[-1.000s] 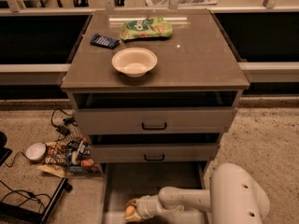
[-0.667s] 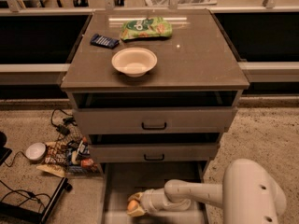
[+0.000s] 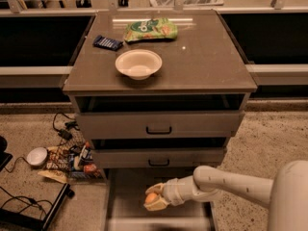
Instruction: Pick orange from bottom drawer and place on counter
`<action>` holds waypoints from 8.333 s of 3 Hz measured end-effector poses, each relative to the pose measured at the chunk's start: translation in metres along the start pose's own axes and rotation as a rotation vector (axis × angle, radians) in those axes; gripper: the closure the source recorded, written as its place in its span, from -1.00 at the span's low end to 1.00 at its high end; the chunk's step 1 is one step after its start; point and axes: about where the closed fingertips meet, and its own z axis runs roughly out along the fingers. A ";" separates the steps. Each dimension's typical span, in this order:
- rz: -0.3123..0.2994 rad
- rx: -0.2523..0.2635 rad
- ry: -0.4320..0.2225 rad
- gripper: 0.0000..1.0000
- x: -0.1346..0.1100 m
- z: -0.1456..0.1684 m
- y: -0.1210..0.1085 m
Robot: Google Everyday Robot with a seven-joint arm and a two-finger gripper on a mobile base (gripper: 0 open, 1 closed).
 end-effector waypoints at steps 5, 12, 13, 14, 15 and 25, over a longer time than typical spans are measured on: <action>0.059 0.124 -0.057 1.00 -0.117 -0.148 0.028; -0.022 0.502 -0.186 1.00 -0.409 -0.358 0.021; -0.044 0.541 -0.178 1.00 -0.445 -0.385 0.005; -0.068 0.592 -0.218 1.00 -0.476 -0.421 -0.025; -0.082 0.635 -0.259 1.00 -0.492 -0.445 -0.061; 0.222 0.880 -0.185 -0.28 -0.368 -0.442 -0.221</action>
Offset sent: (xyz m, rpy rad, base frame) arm 0.0026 -0.1401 0.1829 -0.0480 -0.0453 -0.3028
